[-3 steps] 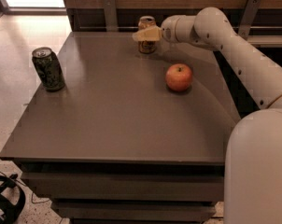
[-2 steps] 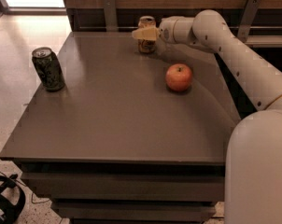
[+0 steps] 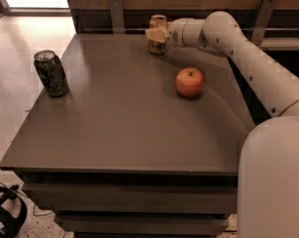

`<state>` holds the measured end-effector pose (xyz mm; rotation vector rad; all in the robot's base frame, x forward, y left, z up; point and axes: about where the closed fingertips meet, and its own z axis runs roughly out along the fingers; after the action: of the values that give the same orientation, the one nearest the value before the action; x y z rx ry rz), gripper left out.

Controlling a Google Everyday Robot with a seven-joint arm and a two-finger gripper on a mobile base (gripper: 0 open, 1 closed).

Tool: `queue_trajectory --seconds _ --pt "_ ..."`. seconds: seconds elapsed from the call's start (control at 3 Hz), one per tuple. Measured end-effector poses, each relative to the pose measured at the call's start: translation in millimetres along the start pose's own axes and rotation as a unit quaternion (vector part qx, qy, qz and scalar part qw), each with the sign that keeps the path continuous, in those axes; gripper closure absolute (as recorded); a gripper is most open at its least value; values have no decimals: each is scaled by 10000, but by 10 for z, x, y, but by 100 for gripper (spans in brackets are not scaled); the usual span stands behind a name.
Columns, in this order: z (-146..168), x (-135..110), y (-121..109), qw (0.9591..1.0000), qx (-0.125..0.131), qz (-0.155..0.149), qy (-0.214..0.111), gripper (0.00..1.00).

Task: Move orange can near green can

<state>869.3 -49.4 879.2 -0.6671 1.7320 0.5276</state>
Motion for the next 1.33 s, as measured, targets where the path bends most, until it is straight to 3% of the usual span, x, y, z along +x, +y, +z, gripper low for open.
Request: queue_trajectory --seconds 0.33,0.67,1.0,1.33 --pt "23 8 20 10000 -19 3 5 87" --pt "46 16 40 10000 -38 6 11 100" --pt "-58 -65 82 9998 -212 -28 49 100" --pt "-367 -289 250 9987 -494 -129 14 100"
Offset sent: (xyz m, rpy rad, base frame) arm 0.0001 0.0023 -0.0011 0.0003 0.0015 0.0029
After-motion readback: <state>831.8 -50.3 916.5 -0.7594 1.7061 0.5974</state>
